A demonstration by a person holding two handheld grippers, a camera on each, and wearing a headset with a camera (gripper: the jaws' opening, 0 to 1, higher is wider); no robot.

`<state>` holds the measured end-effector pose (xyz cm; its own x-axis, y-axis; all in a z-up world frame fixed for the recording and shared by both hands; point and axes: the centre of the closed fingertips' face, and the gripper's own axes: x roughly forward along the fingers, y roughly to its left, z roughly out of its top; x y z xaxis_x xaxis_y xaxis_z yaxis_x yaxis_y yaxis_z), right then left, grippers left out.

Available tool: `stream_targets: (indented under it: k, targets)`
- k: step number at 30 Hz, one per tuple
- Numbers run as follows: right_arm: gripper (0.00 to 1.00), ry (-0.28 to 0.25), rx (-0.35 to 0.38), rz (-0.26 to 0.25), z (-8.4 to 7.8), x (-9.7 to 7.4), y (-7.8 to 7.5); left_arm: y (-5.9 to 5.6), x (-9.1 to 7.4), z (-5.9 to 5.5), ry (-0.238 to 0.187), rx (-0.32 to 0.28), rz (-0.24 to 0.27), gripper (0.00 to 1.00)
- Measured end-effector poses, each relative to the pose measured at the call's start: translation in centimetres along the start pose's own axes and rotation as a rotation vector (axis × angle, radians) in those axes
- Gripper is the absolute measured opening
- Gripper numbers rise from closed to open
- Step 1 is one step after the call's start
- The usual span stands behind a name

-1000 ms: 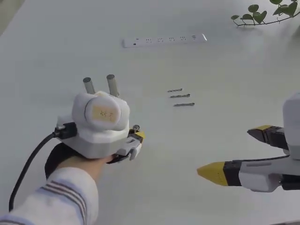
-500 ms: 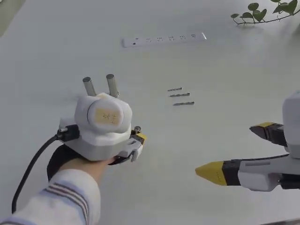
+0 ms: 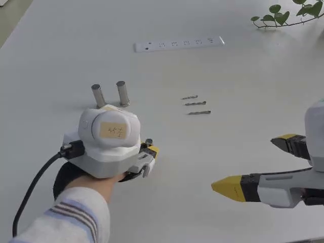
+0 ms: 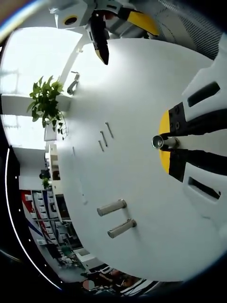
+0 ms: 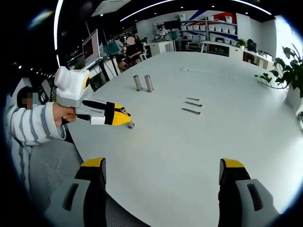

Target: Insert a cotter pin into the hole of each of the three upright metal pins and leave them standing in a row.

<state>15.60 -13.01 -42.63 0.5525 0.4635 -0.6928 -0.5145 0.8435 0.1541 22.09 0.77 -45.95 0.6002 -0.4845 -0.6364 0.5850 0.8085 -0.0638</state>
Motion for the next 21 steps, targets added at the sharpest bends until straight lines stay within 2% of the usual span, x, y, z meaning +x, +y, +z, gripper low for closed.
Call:
stream_targets:
  k: [3,7,10,14,17,18,21]
  targets:
    - [0.98,0.002,0.0,-0.001,0.0,0.0,0.1,-0.1,-0.1,-0.1,0.002,0.038,0.006,0.06]
    - [0.98,0.003,0.005,-0.001,-0.1,-0.1,0.1,0.1,-0.3,-0.2,0.004,0.024,0.003,0.08]
    - [0.98,0.002,0.011,0.004,-0.2,-0.1,0.2,0.2,-0.7,-0.2,0.004,0.034,-0.001,0.21]
    - [0.98,-0.001,0.009,0.008,-0.1,-0.1,0.3,-0.4,-1.5,0.6,-0.027,0.07,-0.057,0.32]
    - [0.98,-0.003,0.008,0.009,-0.1,-0.2,0.3,0.6,-2.6,1.3,-0.06,0.221,-0.033,0.41]
    - [0.98,-0.005,0.008,0.008,-0.1,-0.2,0.3,0.6,-2.9,1.3,-0.067,0.235,-0.047,0.46]
    - [0.98,-0.006,0.007,0.007,0.0,-0.3,0.1,0.7,-4.0,1.1,-0.076,0.21,-0.099,0.61]
